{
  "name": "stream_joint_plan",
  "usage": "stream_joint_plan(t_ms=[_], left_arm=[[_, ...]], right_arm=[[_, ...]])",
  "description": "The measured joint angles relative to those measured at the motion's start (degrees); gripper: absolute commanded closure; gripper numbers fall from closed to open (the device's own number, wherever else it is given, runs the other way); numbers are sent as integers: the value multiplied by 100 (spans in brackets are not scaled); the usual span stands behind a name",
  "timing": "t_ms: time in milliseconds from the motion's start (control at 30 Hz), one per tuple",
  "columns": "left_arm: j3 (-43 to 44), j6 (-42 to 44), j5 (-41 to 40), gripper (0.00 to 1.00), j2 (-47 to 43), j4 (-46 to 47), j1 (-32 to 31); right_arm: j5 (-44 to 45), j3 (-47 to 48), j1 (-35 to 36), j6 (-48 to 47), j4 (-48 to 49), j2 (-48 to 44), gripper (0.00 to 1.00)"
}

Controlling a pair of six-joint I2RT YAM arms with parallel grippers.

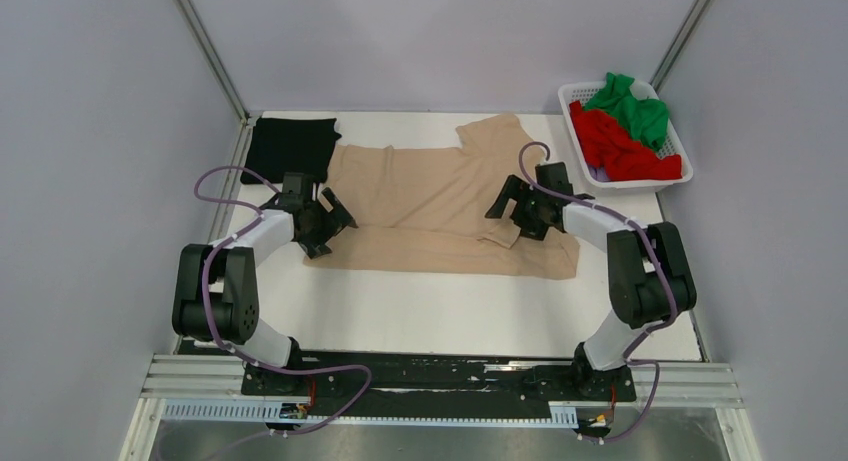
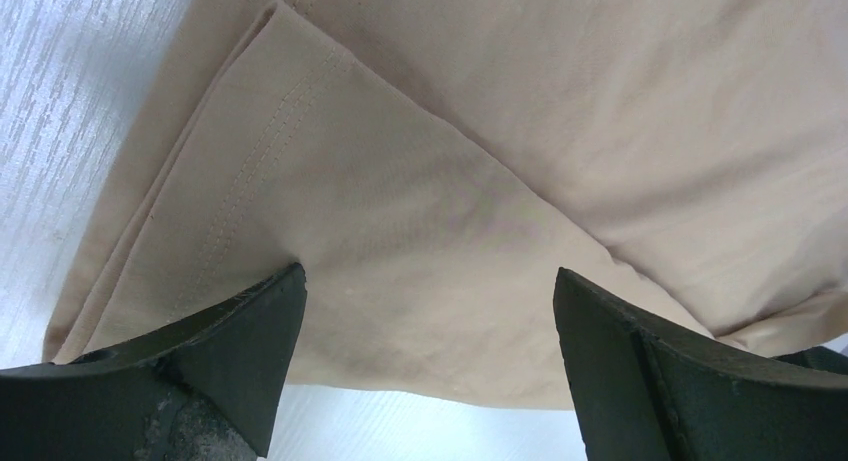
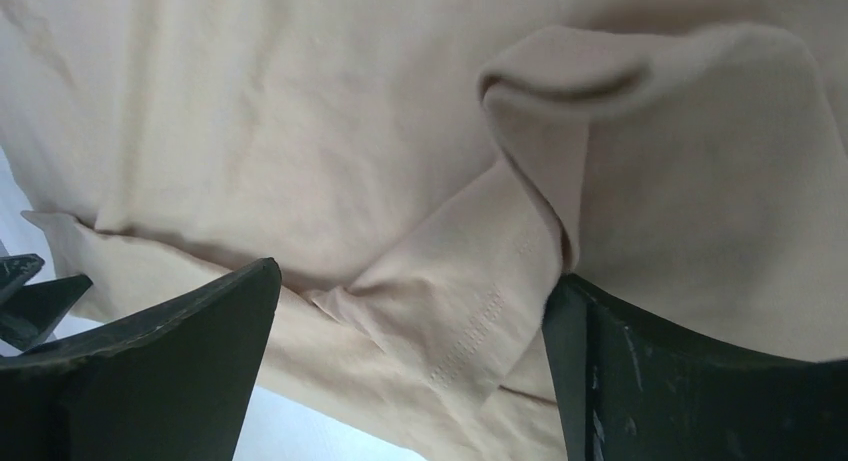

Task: Fold and stack the t-shirts
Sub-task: Fold the flattened tshirt in 1/3 of the way

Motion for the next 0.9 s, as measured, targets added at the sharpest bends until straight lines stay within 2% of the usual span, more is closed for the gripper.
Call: stream_joint_plan(t_ms=[233, 500, 667, 900], left_arm=[[0, 15, -74, 0, 28, -7, 0], [42, 13, -208, 0, 0, -168, 0], [44, 20, -264, 0, -155, -267, 0], [129, 31, -151, 0, -138, -234, -186]], right_arm=[[101, 1099, 251, 177, 22, 706, 0], [680, 1884, 334, 1196, 20, 1064, 0], [1038, 1762, 323, 1274, 0, 820, 0], [1338, 597, 323, 881, -339, -535, 0]])
